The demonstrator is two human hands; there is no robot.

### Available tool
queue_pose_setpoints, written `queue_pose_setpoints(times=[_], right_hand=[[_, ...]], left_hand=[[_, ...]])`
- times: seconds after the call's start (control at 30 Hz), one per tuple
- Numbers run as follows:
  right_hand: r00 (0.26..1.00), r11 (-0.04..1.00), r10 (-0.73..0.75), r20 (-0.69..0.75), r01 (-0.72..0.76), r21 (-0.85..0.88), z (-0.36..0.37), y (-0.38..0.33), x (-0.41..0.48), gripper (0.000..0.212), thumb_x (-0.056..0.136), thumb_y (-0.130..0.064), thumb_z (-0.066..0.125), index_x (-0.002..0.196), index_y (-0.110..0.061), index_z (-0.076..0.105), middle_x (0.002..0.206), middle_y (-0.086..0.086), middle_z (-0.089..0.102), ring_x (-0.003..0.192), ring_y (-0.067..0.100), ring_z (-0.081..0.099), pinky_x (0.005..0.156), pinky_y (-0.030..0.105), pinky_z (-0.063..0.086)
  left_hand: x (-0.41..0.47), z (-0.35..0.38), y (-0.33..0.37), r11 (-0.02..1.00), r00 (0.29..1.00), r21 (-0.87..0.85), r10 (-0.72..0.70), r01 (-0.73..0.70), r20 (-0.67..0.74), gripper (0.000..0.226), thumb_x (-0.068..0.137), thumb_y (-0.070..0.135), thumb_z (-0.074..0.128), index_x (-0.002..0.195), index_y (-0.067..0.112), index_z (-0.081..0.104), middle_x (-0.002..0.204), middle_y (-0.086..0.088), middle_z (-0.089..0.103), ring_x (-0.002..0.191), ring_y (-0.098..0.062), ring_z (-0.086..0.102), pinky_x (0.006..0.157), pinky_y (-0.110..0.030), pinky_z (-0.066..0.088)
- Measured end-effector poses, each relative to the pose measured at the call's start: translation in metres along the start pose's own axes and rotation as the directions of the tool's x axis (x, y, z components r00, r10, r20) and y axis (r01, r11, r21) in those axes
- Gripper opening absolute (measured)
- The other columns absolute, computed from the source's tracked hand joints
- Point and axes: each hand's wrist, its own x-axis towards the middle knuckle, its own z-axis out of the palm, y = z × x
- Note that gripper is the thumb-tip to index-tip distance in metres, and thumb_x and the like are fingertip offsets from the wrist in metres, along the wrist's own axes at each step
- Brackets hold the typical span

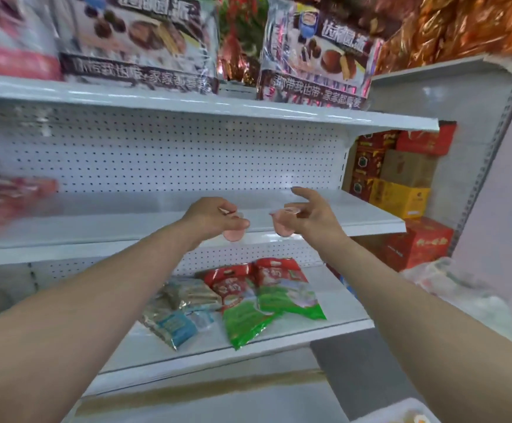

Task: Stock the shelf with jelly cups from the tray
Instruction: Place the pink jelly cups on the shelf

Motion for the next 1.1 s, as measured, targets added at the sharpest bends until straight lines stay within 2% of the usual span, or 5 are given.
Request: queue_pose_setpoints(times=[0.27,0.53,0.77,0.9,1.1], right_hand=[[0.985,0.999,-0.037,0.17,0.043,-0.032,0.105,-0.012,0.063,0.069,0.077,-0.02,0.083,0.136,-0.028,0.046,0.114,0.005,0.06,0.104,0.02,0.063,0.097,0.046,0.052],[0.966,0.99,-0.076,0.246,0.103,-0.1,0.212,-0.024,0.145,0.067,0.073,-0.027,0.084,0.13,-0.035,0.05,0.111,0.001,0.059,0.104,0.02,0.062,0.093,0.047,0.054],[0.963,0.992,-0.041,0.267,0.072,-0.107,0.309,-0.024,0.215,0.065,0.074,-0.02,0.084,0.128,-0.032,0.05,0.105,-0.001,0.071,0.104,0.013,0.066,0.096,0.029,0.049],[0.959,0.99,-0.011,0.282,0.05,-0.13,0.359,-0.019,0.254,0.067,0.074,-0.021,0.086,0.13,-0.03,0.049,0.112,0.006,0.069,0.107,0.017,0.064,0.102,0.035,0.047],[0.955,0.988,0.034,0.296,0.013,-0.154,0.423,-0.004,0.298,0.071,0.071,-0.024,0.087,0.131,-0.03,0.049,0.113,0.005,0.065,0.107,0.021,0.063,0.1,0.043,0.05]], left_hand=[[0.027,-0.098,-0.045,0.979,0.989,0.155,-0.123,0.135,-0.082,0.061,0.068,0.029,0.089,0.12,0.015,0.059,0.12,-0.004,0.059,0.113,-0.023,0.055,0.102,-0.038,0.046],[0.089,-0.21,-0.087,0.898,0.992,0.426,-0.126,0.11,0.009,0.038,0.075,0.021,0.082,0.108,0.006,0.07,0.107,-0.007,0.066,0.089,-0.017,0.055,0.079,-0.027,0.045],[0.159,-0.304,-0.13,0.802,0.98,0.585,-0.191,0.122,0.058,0.041,0.071,0.031,0.085,0.106,0.025,0.064,0.107,0.004,0.062,0.097,-0.015,0.063,0.084,-0.029,0.054],[0.197,-0.347,-0.146,0.759,0.971,0.637,-0.229,0.135,0.067,0.041,0.07,0.028,0.086,0.106,0.025,0.066,0.108,0.004,0.064,0.1,-0.019,0.064,0.096,-0.041,0.053],[0.25,-0.384,-0.178,0.733,0.965,0.666,-0.249,0.136,0.077,0.053,0.076,0.023,0.084,0.123,0.015,0.061,0.119,-0.003,0.061,0.109,-0.023,0.06,0.094,-0.033,0.052]])
